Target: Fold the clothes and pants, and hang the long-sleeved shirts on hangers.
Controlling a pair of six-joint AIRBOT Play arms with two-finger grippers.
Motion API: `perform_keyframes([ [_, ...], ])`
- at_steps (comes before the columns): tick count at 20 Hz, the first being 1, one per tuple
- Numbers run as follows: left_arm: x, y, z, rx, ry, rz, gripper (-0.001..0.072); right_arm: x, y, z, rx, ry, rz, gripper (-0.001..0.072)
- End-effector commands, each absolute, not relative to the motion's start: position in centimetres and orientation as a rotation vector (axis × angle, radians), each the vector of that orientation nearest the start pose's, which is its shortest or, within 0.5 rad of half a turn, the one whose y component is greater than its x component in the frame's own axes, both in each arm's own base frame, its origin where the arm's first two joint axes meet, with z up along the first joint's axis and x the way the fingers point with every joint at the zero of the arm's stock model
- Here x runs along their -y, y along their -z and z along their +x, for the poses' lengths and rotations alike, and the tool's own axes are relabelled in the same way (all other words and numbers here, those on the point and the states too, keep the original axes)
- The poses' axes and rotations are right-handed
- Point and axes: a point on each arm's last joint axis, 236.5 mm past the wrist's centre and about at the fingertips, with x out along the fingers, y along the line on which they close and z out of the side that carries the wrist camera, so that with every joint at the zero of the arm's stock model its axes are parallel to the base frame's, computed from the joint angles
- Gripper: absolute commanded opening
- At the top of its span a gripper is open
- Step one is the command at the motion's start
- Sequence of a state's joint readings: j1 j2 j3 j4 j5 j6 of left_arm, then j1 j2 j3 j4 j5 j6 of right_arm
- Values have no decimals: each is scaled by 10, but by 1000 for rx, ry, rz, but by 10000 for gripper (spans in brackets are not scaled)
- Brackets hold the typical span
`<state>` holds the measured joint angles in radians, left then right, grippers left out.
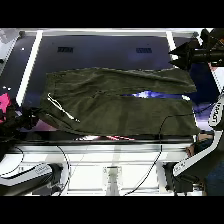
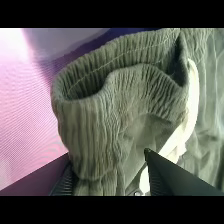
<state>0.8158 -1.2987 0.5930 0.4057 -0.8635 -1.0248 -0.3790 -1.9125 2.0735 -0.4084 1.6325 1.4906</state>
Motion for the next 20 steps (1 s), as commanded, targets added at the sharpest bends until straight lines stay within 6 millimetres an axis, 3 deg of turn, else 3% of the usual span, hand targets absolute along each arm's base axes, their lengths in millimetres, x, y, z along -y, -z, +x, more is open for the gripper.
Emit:
perform_keyframes([
  [1, -124, 74, 348, -782, -239, -1217, 461, -29, -154, 514, -1051, -719, 920, 591],
  [2, -124, 74, 348, -783, -239, -1216, 449, -29, -153, 514, -1051, -719, 920, 591],
  [5, -123, 74, 348, -784, -237, -1216, 89, -27, -151, 515, -1056, -708, 913, 581],
  [6, -122, 73, 348, -785, -233, -1217, 34, -27, -150, 515, -1058, -706, 912, 493],
  [9, -123, 69, 348, -778, -221, -1194, 31, -25, -148, 516, -1057, -691, 907, 35],
  [12, -131, 54, 343, -760, -231, -1091, 28, -2, -116, 521, -1099, -549, 812, 14],
  [14, -135, 49, 327, -804, -265, -992, 29, 8, -97, 523, -1106, -496, 808, 13],
  [17, -141, 53, 297, -894, -328, -846, 30, 6, -71, 514, -1146, -506, 814, 12],
  [20, -137, 60, 286, -926, -334, -817, 30, 7, -46, 501, -1188, -479, 815, 13],
])
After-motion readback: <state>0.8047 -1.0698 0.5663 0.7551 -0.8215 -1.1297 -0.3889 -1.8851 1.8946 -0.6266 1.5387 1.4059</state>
